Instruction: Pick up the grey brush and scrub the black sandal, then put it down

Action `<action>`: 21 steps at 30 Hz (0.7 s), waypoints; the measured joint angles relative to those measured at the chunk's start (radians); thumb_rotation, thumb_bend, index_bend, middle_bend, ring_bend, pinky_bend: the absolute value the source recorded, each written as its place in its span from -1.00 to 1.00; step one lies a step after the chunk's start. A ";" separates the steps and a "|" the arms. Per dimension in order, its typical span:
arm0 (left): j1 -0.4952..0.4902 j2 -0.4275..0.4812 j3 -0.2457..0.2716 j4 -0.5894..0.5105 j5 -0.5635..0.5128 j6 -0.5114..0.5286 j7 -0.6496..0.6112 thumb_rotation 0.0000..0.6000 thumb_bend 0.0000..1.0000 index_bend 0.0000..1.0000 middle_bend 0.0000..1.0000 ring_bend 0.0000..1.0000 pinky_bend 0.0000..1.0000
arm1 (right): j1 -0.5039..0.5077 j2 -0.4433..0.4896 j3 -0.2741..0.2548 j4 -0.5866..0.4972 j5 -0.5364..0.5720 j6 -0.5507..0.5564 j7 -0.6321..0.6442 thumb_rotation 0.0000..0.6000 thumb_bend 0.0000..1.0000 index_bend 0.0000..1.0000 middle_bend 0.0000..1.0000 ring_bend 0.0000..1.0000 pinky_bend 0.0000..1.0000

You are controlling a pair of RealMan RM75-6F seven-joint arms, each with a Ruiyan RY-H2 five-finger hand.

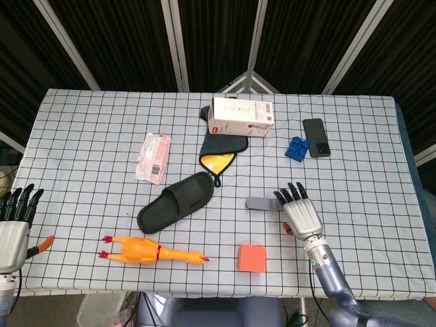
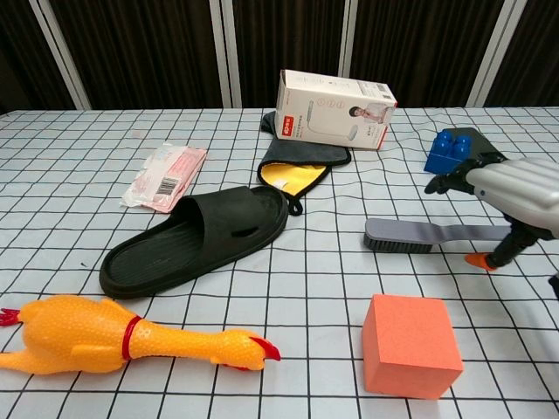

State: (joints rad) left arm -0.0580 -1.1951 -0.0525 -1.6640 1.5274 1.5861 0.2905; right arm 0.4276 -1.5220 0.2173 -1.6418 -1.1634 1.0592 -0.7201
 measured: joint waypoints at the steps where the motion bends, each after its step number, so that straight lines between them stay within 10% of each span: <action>1: -0.002 0.005 -0.001 0.001 -0.003 -0.006 -0.005 1.00 -1.00 -1.00 -1.00 -1.00 -0.98 | 0.010 -0.009 0.007 0.007 0.006 0.000 -0.006 1.00 -0.35 -0.59 -0.57 -0.98 -1.00; 21: -0.018 0.036 0.006 -0.001 -0.037 -0.070 -0.022 1.00 -1.00 -1.00 -1.00 -1.00 -0.98 | 0.135 -0.091 0.033 0.057 0.145 -0.045 -0.075 1.00 -0.35 -0.42 -0.43 -0.88 -1.00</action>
State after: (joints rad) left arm -0.0756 -1.1595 -0.0463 -1.6654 1.4900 1.5166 0.2683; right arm 0.5626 -1.6128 0.2507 -1.5847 -1.0188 1.0137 -0.7953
